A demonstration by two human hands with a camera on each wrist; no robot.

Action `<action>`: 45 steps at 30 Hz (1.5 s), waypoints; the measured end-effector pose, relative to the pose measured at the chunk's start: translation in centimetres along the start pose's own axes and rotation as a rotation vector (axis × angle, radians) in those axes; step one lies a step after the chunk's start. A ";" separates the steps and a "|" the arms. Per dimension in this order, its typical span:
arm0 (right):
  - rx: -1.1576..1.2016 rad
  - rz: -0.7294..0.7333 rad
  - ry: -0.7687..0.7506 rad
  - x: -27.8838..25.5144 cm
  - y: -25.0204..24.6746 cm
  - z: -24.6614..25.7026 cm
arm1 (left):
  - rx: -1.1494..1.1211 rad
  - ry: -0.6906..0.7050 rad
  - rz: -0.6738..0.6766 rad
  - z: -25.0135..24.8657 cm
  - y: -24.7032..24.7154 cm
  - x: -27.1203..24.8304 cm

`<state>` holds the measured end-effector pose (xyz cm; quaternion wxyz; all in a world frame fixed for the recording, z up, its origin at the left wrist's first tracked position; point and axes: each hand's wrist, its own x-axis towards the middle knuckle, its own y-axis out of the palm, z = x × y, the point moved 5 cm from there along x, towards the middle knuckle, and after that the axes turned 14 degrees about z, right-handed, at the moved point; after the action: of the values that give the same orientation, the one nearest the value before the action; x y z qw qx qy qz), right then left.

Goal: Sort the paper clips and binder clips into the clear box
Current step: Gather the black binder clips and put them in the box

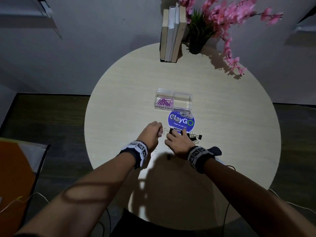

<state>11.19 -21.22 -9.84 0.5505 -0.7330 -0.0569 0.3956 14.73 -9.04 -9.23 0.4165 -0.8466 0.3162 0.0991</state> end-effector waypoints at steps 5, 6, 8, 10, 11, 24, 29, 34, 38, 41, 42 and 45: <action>-0.007 -0.081 -0.072 -0.5 0.4 0.4 | -0.084 0.003 -0.204 -2.2 -6.4 3.7; 0.012 -0.071 -0.094 -0.6 0.6 0.5 | -0.057 -0.013 -0.235 -2.5 -7.6 4.6; 0.233 -0.058 -0.067 -0.5 0.7 -0.2 | -0.023 -0.037 -0.245 -2.8 -9.3 6.6; 0.712 -0.053 0.063 -0.1 0.6 -1.8 | -0.009 -0.050 -0.200 -2.7 -10.0 8.3; 0.975 -0.065 0.132 0.1 0.6 -2.7 | -0.014 -0.054 -0.177 -2.7 -10.1 8.9; 1.116 -0.361 0.350 7.5 -10.2 -11.0 | -0.009 -0.212 0.107 2.1 -4.1 0.6; 0.820 -0.091 0.264 10.0 -10.5 -9.7 | 0.092 -0.355 0.268 3.5 0.3 -1.9; 0.877 -0.074 0.367 3.5 -7.5 -10.7 | 0.164 -0.352 0.301 2.7 2.5 -2.9; 0.770 0.325 0.461 -3.8 0.0 -9.4 | 0.275 -0.318 0.244 1.0 3.9 -2.4; 0.782 0.337 0.447 -5.1 2.8 -8.1 | 0.348 -0.349 0.255 -0.6 5.1 -1.9; 0.804 0.310 0.430 -5.0 3.1 -7.7 | 0.344 -0.373 0.280 -1.0 5.5 -1.5; 0.889 0.211 0.383 -4.1 3.5 -6.7 | 0.328 -0.286 0.221 -1.9 7.2 0.1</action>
<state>11.49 -29.79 -10.17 0.7673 -0.4885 0.2943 0.2933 10.21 -13.82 -12.72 0.5757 -0.7052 0.3565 0.2100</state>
